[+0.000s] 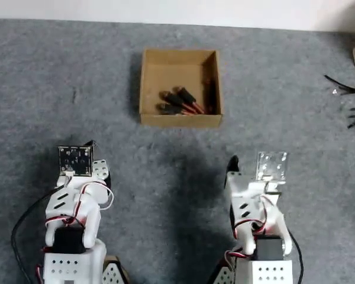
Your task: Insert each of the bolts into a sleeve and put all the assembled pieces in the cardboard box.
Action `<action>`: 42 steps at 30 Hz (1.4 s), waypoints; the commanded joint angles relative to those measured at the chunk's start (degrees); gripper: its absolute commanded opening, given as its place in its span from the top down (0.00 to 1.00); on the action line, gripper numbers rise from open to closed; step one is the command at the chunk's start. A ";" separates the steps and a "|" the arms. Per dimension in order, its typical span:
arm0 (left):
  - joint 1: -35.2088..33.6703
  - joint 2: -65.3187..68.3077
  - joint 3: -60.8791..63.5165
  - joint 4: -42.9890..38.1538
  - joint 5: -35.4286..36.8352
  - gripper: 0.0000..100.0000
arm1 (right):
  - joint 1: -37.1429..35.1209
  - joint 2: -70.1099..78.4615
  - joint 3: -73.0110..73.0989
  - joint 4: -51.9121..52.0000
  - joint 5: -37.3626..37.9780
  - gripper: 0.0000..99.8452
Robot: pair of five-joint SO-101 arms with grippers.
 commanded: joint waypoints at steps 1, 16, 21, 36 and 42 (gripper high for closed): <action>1.10 -0.57 0.66 -1.32 -0.35 0.99 | 0.57 -0.13 3.03 -1.63 0.79 0.76; 3.47 -0.22 1.10 19.25 -0.44 0.99 | 0.57 -1.01 9.01 18.77 0.79 0.76; -2.95 -0.57 1.10 34.29 -0.35 0.99 | 0.57 -1.63 9.01 26.59 0.70 0.76; -7.16 -0.57 1.10 37.45 -0.35 0.99 | 0.57 -1.63 9.01 26.77 0.70 0.76; -7.16 -0.57 1.10 37.45 -0.35 0.99 | 0.57 -1.63 9.01 26.77 0.70 0.76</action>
